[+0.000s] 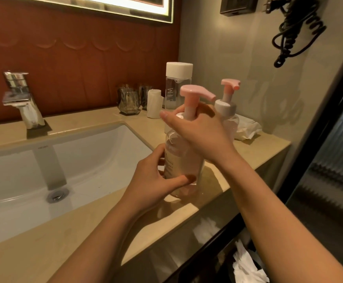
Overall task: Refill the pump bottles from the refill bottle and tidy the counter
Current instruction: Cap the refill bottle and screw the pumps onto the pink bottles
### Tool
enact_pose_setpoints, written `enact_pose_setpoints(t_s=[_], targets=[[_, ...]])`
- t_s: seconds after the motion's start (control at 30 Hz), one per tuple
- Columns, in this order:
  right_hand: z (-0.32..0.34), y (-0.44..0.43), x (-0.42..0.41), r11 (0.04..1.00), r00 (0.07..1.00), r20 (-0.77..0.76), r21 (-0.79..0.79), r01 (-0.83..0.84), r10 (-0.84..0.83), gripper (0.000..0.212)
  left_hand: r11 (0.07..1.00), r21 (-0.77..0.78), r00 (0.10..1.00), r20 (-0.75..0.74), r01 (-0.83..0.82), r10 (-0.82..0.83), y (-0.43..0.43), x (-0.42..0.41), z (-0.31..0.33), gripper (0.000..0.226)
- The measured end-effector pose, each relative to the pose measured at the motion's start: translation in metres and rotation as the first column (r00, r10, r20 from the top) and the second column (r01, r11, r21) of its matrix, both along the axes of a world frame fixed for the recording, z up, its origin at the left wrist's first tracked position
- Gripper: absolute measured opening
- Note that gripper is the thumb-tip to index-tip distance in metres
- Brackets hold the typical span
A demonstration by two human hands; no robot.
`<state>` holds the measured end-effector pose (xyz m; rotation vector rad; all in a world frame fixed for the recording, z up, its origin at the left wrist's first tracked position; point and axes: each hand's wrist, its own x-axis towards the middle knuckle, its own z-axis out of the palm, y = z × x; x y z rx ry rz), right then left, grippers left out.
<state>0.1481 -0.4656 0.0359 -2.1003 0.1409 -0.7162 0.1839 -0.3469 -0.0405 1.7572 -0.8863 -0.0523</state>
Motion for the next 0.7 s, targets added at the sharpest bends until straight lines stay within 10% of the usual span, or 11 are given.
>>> enact_pose_setpoints(t_s=[0.23, 0.7], targets=[[-0.008, 0.003, -0.012, 0.989, 0.985, 0.118, 0.063, -0.136, 0.128, 0.025, 1.000, -0.017, 1.000, 0.003, 0.009, -0.009, 0.000, 0.000, -0.001, 0.057], [0.018, -0.031, 0.005, 0.842, 0.827, -0.167, 0.058, -0.536, 0.537, 0.027, 0.999, -0.035, 0.999, -0.026, 0.023, -0.024, -0.001, 0.001, -0.001, 0.062]])
